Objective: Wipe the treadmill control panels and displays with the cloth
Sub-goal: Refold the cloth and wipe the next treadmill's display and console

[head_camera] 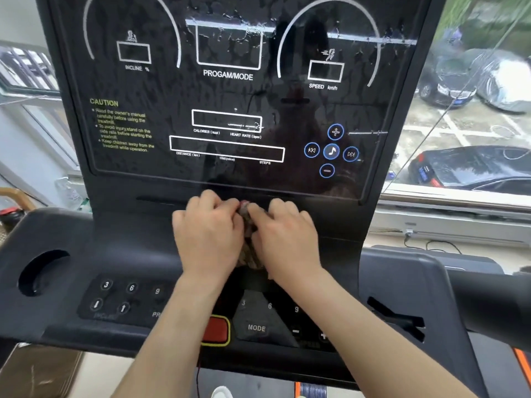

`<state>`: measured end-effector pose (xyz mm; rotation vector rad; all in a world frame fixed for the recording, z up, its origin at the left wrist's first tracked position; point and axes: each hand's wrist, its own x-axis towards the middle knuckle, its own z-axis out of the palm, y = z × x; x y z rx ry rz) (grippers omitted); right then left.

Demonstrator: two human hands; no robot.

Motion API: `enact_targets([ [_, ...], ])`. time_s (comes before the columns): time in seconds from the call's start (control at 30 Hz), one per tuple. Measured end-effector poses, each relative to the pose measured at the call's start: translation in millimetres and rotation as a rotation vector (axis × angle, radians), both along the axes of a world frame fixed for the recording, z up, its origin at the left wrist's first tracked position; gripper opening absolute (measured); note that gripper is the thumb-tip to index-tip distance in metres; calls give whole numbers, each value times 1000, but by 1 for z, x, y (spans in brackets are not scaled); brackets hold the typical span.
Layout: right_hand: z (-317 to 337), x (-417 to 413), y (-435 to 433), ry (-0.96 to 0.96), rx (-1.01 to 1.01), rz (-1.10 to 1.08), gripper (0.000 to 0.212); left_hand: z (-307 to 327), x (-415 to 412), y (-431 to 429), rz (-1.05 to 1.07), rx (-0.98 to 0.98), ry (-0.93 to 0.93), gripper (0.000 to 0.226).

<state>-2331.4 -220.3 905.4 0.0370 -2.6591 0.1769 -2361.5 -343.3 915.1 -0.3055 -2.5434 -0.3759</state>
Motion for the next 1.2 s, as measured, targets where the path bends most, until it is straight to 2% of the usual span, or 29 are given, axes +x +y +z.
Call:
enact_targets([
  [0.17, -7, 35, 75, 33, -72, -135, 37, -4, 25, 74, -219, -10, -24, 22],
  [0.3, -5, 31, 61, 52, -72, -159, 31, -6, 22, 65, -254, 5, -46, 27],
  [0.37, -4, 26, 41, 58, -58, -123, 35, -6, 15, 46, -242, 16, -67, 27],
  [0.47, 0, 5, 6, 48, -25, -34, 35, -7, 3, 7, -170, 55, -67, 20],
  [0.57, -1, -21, -39, 43, 42, 40, 16, -11, -8, -36, -50, 109, -95, 14],
  [0.63, -2, -36, -69, 31, 80, 72, 16, -15, -15, -62, 14, 167, -99, 8],
  [0.87, 2, -74, -139, 76, 56, 222, 21, -17, -37, -123, 117, 382, -134, 21],
  [1.0, 9, -82, -164, 32, 110, 227, 17, -22, -44, -141, 240, 512, -188, 28],
  [1.1, 10, -85, -174, -45, 231, 283, 20, -23, -45, -139, 316, 622, -217, 29],
  [1.2, -2, -78, -163, 88, 188, 293, 16, -28, -41, -129, 331, 820, -224, 25],
])
